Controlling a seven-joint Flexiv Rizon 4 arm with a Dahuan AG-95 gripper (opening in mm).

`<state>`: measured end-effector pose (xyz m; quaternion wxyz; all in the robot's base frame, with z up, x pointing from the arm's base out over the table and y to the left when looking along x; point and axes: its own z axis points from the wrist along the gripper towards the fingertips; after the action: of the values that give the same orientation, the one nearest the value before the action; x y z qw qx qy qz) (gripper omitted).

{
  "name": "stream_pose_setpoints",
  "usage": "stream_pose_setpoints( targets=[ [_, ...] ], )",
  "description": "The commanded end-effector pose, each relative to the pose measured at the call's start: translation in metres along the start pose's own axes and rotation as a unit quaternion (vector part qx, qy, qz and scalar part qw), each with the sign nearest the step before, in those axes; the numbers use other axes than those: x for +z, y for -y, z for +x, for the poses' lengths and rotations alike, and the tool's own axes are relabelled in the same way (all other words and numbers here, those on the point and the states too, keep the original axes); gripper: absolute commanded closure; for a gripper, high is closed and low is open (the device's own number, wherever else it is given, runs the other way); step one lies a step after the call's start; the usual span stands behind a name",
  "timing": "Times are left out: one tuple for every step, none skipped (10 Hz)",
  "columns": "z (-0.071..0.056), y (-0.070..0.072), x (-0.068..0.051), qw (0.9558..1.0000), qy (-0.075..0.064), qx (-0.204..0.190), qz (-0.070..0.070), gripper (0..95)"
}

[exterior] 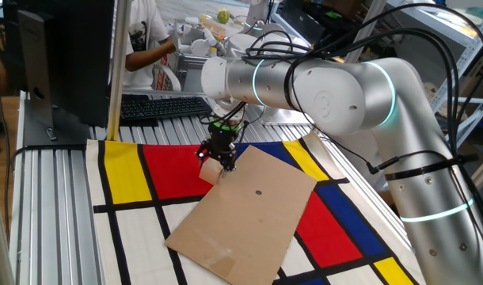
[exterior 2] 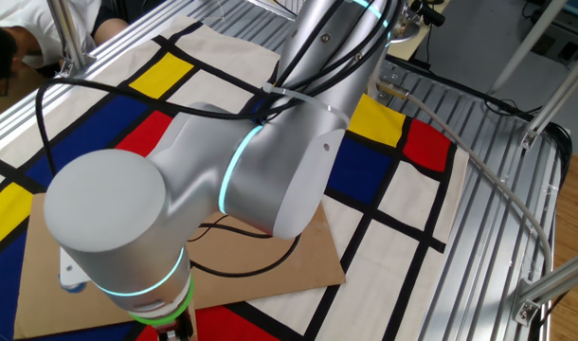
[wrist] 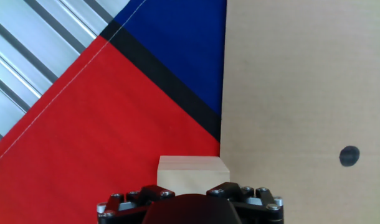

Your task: Grab the block and place it at the designated location

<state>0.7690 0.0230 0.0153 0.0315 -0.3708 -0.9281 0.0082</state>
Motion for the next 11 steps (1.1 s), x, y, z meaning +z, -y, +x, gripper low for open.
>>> stream_pose_setpoints(
  targets=[
    [-0.0016,0.0005,0.0009,1.0000,-0.002,-0.005,0.000,38.0],
    [-0.0022,0.0008,0.0013,1.0000,-0.002,-0.006,0.000,38.0],
    [-0.0024,0.0010,0.0015,1.0000,-0.002,-0.006,-0.001,38.0],
    [-0.0025,0.0011,0.0015,1.0000,-0.001,-0.006,0.000,38.0],
    [-0.0027,0.0013,0.0008,1.0000,-0.003,-0.007,-0.004,38.0],
    [-0.0027,0.0014,0.0001,0.9999,-0.008,-0.006,-0.008,57.0],
    [-0.0026,0.0015,0.0003,0.9999,-0.007,-0.011,0.000,57.0],
    [-0.0031,0.0018,0.0007,0.9999,-0.008,-0.012,-0.002,76.0],
    [-0.0044,0.0027,0.0014,0.9998,-0.011,-0.014,-0.008,95.0],
    [-0.0050,0.0031,0.0018,0.9997,-0.013,-0.015,-0.013,95.0],
    [-0.0050,0.0033,0.0014,0.9996,-0.013,-0.020,-0.013,95.0]
  ],
)
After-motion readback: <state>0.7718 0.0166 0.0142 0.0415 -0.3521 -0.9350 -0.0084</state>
